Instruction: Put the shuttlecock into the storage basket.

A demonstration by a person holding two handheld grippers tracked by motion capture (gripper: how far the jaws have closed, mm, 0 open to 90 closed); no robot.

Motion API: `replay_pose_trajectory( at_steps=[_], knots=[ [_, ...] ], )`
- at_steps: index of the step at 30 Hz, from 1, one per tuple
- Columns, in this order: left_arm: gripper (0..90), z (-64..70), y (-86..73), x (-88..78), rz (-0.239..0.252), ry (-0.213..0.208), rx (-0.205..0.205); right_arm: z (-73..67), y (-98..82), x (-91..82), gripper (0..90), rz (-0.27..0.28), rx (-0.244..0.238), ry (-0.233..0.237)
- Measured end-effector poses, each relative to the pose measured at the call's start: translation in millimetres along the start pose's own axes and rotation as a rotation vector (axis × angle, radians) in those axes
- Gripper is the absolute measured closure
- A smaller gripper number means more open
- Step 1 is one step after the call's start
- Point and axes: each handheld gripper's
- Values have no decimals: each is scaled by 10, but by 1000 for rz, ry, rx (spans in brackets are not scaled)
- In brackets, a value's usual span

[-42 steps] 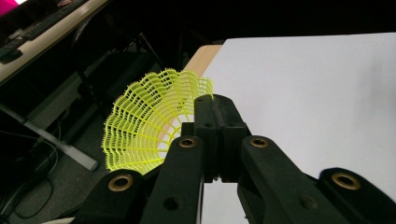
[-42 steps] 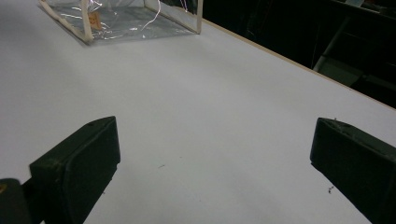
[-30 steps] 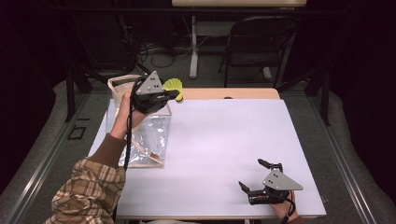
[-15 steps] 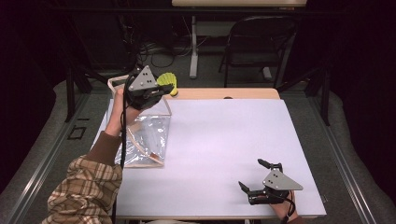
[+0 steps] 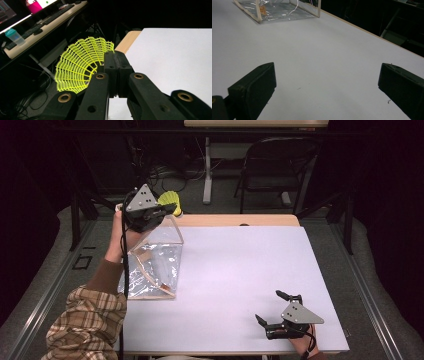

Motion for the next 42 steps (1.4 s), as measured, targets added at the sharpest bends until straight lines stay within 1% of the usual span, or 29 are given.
replay_pose_trajectory(
  at_steps=[9, 14, 16, 21, 23, 26, 29, 33, 42],
  knots=[
    [896, -53, -23, -59, 4, 25, -7, -1, 0, 0, 11, 1, -1, 1],
    [896, -82, -44, -76, 9, 32, -22, 1, -1, -1, 11, 0, 0, 0],
    [896, -92, -47, -90, 7, 39, -18, 1, -1, -1, 11, 0, 1, 0],
    [896, -124, -67, -127, 11, 57, -26, 0, -1, -2, 11, 0, 0, 0],
    [896, -142, -79, -143, 15, 65, -31, -1, -1, -2, 11, -1, 1, 1],
    [896, -168, -101, -175, 28, 71, -50, -1, -1, -2, 11, -2, 0, 1],
    [896, -186, -117, -192, 29, 82, -60, 0, -2, -2, 11, -2, 2, 1],
    [896, -205, -127, -218, 23, 97, -55, -2, 0, -4, 11, 0, 1, 1],
    [896, -258, -166, -255, 20, 122, -67, -1, 0, -3, 12, 0, -1, 1]
  ],
)
Point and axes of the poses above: each handheld gripper's, and its own axes: x roughly forward along the jaws, y roughly out of its top, z roughly to its right, and after that the axes turned 1 degree about -x, right-handed
